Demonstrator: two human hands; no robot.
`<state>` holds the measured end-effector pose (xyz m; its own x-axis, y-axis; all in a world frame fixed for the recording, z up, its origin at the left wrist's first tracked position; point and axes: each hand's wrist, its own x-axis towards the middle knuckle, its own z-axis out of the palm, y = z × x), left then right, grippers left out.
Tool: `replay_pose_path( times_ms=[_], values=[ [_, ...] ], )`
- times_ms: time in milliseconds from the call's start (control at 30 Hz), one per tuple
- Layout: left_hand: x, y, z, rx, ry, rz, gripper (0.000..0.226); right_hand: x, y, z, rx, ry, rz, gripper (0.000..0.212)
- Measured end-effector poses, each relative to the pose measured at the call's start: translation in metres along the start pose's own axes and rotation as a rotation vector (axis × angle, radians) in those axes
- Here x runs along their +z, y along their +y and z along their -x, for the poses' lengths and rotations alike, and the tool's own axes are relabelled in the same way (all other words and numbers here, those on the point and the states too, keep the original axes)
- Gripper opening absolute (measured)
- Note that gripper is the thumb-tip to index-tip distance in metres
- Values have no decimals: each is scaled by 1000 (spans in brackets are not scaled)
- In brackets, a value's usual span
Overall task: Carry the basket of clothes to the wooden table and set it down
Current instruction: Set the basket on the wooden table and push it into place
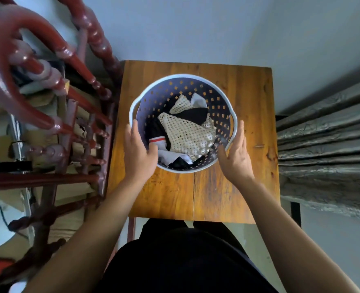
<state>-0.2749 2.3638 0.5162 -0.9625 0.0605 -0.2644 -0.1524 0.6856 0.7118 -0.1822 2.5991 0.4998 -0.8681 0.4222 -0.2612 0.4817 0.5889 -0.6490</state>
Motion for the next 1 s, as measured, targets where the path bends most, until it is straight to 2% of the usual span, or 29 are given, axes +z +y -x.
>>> replay_pose_path(
  times_ms=[100,200,300,500,600,733,1000],
  values=[
    [17,-10,33,227,70,-236,55,-1,4,12,-157,-50,77,76],
    [31,-16,58,326,-18,-358,38,-2,17,12,-288,-137,146,70],
    [35,-21,62,354,-126,-487,46,-10,23,9,-282,-191,205,71],
    [23,-33,36,471,-50,-541,66,-14,14,-7,-300,-241,217,74],
    [17,-34,8,489,-46,-588,63,-7,-2,-27,-281,-235,211,74],
    [9,-40,-45,518,-15,-655,71,1,-32,-66,-229,-251,248,84],
    [-25,-33,-146,609,-20,-778,67,25,-88,-139,-140,-251,306,74]
  ],
)
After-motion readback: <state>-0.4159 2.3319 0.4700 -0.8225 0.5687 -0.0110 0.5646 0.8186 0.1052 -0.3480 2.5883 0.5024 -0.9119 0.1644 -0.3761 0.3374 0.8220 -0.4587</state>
